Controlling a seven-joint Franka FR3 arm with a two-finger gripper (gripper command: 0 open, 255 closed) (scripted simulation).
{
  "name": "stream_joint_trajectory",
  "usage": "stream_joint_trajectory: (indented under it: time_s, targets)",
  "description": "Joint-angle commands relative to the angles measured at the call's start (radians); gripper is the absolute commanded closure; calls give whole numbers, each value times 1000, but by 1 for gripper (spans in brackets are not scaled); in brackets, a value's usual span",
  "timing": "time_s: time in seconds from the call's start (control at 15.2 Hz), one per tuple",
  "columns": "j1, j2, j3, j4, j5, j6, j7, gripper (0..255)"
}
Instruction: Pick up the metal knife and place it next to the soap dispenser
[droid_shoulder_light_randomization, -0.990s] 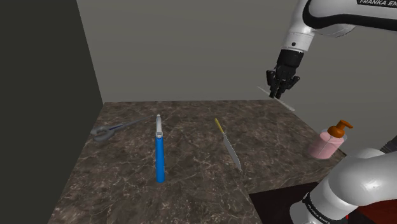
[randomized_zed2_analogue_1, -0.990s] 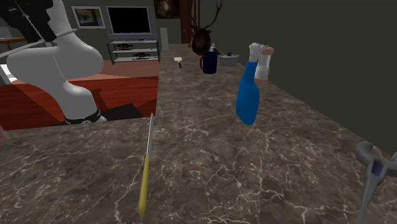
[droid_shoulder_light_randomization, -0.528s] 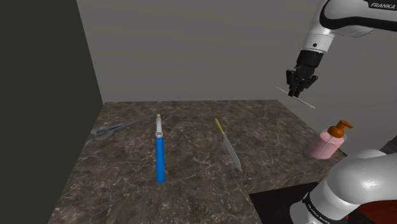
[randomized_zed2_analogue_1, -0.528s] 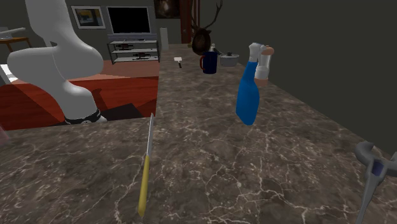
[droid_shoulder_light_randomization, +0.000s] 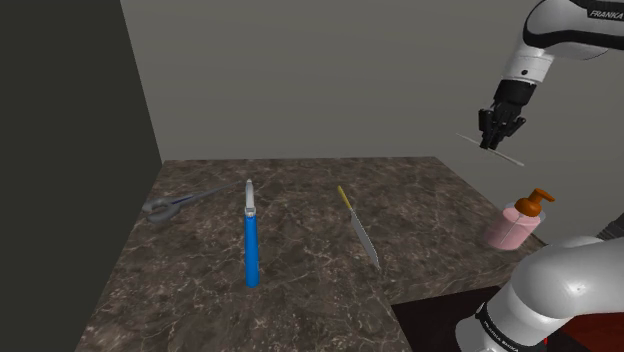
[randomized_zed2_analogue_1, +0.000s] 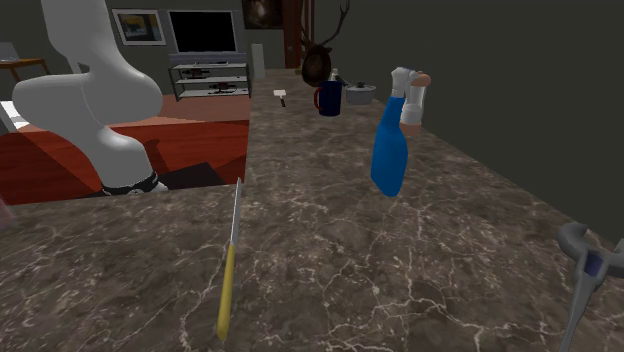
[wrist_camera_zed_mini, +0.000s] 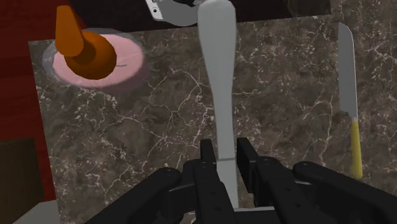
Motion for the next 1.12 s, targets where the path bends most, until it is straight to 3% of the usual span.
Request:
stream_joint_trajectory:
  time_s: [0.0, 0.73, 1.06]
  targets:
    - [-15, 9, -44, 12, -33, -4, -57, 255]
    - [-53, 187, -285, 204, -128, -10, -356, 255]
    - [-58, 172, -289, 125, -137, 56, -351, 255]
